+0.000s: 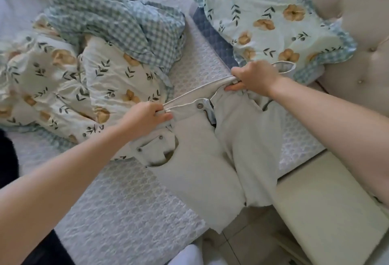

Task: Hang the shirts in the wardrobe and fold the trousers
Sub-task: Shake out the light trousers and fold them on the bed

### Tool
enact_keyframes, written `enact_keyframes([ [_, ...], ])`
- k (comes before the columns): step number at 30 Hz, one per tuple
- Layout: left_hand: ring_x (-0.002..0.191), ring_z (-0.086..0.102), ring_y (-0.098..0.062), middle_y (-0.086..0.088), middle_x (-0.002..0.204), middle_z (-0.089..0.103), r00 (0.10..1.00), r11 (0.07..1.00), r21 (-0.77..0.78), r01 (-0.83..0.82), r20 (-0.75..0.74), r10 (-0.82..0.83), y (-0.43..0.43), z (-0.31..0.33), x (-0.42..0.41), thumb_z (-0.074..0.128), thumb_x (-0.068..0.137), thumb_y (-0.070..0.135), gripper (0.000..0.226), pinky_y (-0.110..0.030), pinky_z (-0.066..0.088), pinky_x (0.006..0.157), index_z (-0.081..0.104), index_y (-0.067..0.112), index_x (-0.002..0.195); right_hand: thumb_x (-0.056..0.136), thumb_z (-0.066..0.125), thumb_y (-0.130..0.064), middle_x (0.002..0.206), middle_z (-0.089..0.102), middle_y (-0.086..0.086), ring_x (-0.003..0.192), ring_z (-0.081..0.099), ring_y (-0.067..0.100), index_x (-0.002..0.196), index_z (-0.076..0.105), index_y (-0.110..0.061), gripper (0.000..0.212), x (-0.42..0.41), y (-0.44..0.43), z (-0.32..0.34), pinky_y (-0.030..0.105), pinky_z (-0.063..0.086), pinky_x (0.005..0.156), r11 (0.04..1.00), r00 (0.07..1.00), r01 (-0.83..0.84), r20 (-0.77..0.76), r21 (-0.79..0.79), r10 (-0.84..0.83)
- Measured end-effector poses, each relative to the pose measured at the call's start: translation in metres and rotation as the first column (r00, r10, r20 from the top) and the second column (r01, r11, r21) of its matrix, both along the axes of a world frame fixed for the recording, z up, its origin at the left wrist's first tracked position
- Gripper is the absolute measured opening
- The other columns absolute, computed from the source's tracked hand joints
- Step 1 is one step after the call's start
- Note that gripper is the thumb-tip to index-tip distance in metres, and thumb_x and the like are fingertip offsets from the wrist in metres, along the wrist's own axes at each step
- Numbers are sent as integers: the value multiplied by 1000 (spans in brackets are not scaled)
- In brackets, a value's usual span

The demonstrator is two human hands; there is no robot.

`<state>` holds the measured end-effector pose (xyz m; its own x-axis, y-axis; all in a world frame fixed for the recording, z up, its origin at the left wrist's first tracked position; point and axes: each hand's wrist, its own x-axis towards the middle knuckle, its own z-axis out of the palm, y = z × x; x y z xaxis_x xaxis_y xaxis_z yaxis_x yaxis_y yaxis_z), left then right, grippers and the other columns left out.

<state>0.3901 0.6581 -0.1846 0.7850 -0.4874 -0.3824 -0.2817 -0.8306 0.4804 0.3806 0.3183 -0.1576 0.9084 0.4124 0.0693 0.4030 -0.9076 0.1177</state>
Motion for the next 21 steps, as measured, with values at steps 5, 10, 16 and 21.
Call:
enact_keyframes([
  [5, 68, 52, -20, 7, 74, 49, 982, 984, 165, 61, 164, -89, 35, -62, 45, 45, 96, 56, 41, -34, 46, 58, 42, 24, 71, 68, 68, -60, 40, 22, 0, 30, 27, 16, 60, 30, -17, 59, 78, 42, -74, 22, 29, 42, 1000, 998, -19, -59, 21, 21],
  [10, 66, 52, -17, 7, 81, 46, 966, 978, 190, 88, 223, -130, 74, -102, 88, 40, 94, 60, 39, -33, 42, 53, 45, 24, 81, 66, 79, -57, 38, 27, 3, 27, 36, 20, 63, 27, -16, 66, 149, 69, -130, 24, 34, 39, 995, 988, -91, -121, 40, 96],
  [16, 64, 61, -31, -3, 78, 57, 881, 986, 158, 45, 459, -114, 129, -112, 172, 51, 89, 54, 43, -30, 38, 49, 63, 13, 84, 74, 68, -58, 38, 36, 7, 31, 41, 21, 64, 31, -13, 60, 248, 117, -133, 21, 28, 46, 982, 982, -188, -15, -9, 188],
  [21, 68, 62, -36, -7, 82, 56, 834, 973, 229, -45, 545, -90, 162, -116, 249, 55, 91, 52, 42, -36, 44, 50, 64, 12, 89, 87, 53, -60, 60, 40, 11, 58, 46, 26, 80, 39, -7, 56, 321, 164, -120, 32, 31, 56, 991, 990, -122, -73, -54, 118],
])
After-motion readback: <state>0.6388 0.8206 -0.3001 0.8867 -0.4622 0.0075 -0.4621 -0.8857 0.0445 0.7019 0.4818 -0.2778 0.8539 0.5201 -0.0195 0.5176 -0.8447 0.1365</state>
